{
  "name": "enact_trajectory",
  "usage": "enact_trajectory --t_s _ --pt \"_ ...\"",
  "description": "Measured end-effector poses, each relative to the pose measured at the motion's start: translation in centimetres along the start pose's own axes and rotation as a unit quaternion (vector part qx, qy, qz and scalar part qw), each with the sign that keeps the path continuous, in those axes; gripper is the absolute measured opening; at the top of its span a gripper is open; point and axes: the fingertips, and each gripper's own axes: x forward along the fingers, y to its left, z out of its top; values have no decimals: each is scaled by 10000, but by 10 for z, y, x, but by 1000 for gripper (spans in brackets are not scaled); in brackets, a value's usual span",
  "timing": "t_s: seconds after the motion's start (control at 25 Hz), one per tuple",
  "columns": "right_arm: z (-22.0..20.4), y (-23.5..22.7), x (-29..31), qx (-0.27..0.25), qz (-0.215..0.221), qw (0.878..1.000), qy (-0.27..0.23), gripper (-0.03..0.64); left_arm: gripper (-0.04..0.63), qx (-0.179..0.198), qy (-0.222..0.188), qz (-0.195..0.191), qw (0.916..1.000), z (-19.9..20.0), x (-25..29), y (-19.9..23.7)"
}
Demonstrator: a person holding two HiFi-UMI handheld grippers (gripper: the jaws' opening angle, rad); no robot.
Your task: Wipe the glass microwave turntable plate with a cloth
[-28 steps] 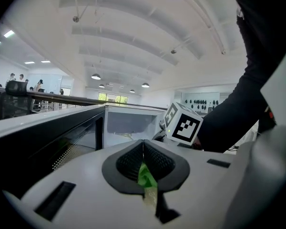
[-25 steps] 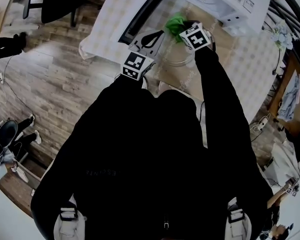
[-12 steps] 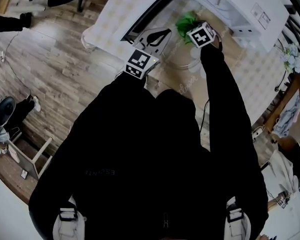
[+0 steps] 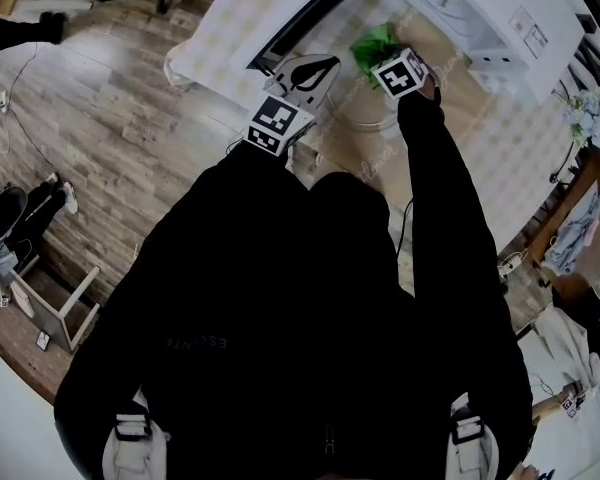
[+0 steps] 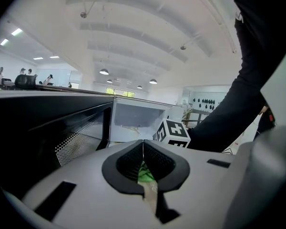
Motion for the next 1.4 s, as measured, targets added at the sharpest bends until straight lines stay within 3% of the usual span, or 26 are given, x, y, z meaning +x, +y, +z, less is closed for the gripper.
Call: enact_trajectory --t_s 1.2,1.4 --pt "-20 162 -20 207 532 9984 13 57 21 -19 144 -347 9993 -38 -68 -23" --pt "-22 192 -25 204 786 9967 8 57 21 -9 172 -385 9991 -41 -77 -25"
